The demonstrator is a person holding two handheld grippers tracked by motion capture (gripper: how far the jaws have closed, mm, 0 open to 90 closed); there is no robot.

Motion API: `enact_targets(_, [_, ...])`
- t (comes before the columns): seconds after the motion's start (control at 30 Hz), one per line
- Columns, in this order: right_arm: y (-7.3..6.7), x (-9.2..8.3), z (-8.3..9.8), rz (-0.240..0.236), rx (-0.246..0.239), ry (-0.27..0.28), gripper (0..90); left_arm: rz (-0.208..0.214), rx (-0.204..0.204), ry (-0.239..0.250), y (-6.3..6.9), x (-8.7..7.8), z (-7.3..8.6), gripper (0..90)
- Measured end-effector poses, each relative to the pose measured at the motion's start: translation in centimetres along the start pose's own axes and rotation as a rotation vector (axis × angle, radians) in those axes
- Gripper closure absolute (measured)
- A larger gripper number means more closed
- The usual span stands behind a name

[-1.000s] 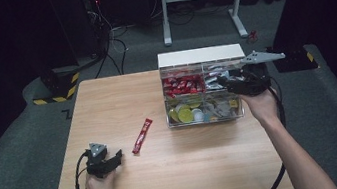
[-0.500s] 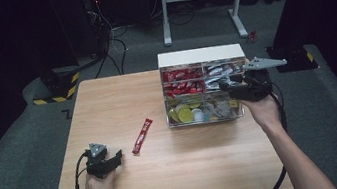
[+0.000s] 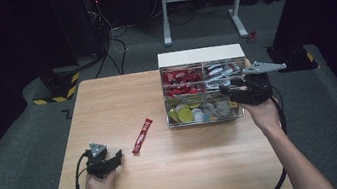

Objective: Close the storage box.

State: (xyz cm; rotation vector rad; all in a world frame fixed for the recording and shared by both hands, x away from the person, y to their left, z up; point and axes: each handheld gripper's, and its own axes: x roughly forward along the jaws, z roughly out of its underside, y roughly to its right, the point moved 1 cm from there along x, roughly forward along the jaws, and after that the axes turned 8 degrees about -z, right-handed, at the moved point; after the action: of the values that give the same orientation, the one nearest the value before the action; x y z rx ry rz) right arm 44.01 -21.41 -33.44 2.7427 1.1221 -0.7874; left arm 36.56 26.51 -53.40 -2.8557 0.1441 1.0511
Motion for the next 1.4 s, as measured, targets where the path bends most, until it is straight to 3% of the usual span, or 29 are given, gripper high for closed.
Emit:
enact_targets(0.57, [0.0,-0.3,0.8,-0.004,0.005,-0.002,45.8,-0.006,0.004,0.003,0.1,0.1,0.0,37.7])
enact_targets(0.93, [-0.6,-1.9,1.7,-0.005,-0.016,0.007,45.7,-0.009,0.011,0.001,0.2,0.1,0.0,37.5])
enact_targets(1.1, [-1.1,-2.8,1.2,-0.001,-0.039,0.042,45.8,-0.018,0.023,0.0,0.3,0.1,0.0,37.4])
enact_targets(1.2, [-1.4,-2.8,0.8,0.031,-0.08,0.039,45.8,-0.018,0.028,-0.004,0.3,0.1,0.0,37.1])
enact_targets(1.4, [-1.1,-2.0,0.2,0.04,-0.079,0.038,46.5,-0.016,0.027,-0.003,0.4,0.0,0.0,37.1])
